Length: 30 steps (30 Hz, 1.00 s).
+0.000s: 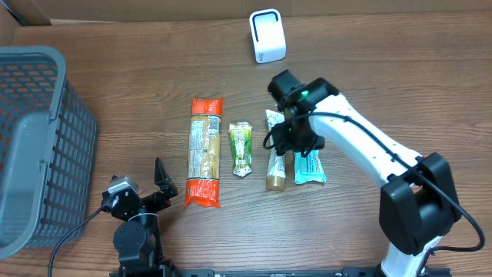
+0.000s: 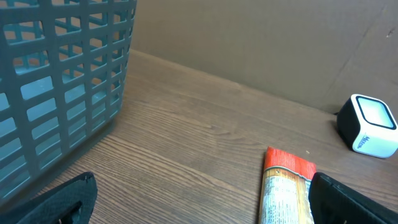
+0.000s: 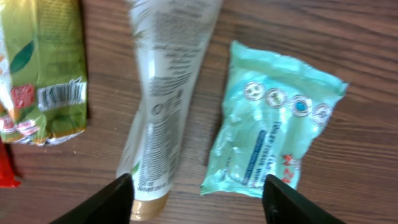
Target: Scan the item barcode
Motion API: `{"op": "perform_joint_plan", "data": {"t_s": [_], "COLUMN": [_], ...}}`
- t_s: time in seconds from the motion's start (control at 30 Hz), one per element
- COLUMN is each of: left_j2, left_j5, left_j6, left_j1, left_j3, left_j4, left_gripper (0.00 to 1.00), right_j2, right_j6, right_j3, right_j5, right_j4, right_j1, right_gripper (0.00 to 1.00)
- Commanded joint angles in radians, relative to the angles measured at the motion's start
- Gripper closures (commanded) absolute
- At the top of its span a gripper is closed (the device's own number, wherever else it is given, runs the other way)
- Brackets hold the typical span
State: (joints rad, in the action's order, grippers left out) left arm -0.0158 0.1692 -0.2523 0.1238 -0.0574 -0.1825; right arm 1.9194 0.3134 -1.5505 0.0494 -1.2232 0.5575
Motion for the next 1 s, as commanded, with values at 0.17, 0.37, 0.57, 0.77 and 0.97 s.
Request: {"op": "perform_joint_plan", "data": {"t_s": [0.17, 0.37, 0.57, 0.77, 0.97], "left_j2": [0.011, 0.011, 0.011, 0.011, 0.011], "left_j5": [0.014, 0.014, 0.014, 0.015, 0.014], "left_j6": [0.016, 0.016, 0.016, 0.016, 0.016], "left_j1": [-0.006, -0.006, -0.006, -0.006, -0.006], "left_j3": [0.001, 0.001, 0.001, 0.001, 0.001], "left_j4": [0.0, 0.0, 0.0, 0.0, 0.0], "left_gripper": [0.0, 0.0, 0.0, 0.01, 0.0], "right_j2": [-0.032, -0.032, -0.031, -0.029, -0.029], "right_j6": [-0.084, -0.111, -0.159, -0.174, -0.185], "right_j3": [-0.006, -0.006, 0.009, 0.135, 0.264], "right_j5": [0.095, 0.102, 0.117, 0.08, -0.029], "right_j4": [0.001, 0.013, 0.075, 0.163, 0.237], "right_j1": [-0.137, -0.141, -0.141, -0.12, -0.075], "right_gripper": [0.42, 0.44, 0.44, 0.47, 0.51]}}
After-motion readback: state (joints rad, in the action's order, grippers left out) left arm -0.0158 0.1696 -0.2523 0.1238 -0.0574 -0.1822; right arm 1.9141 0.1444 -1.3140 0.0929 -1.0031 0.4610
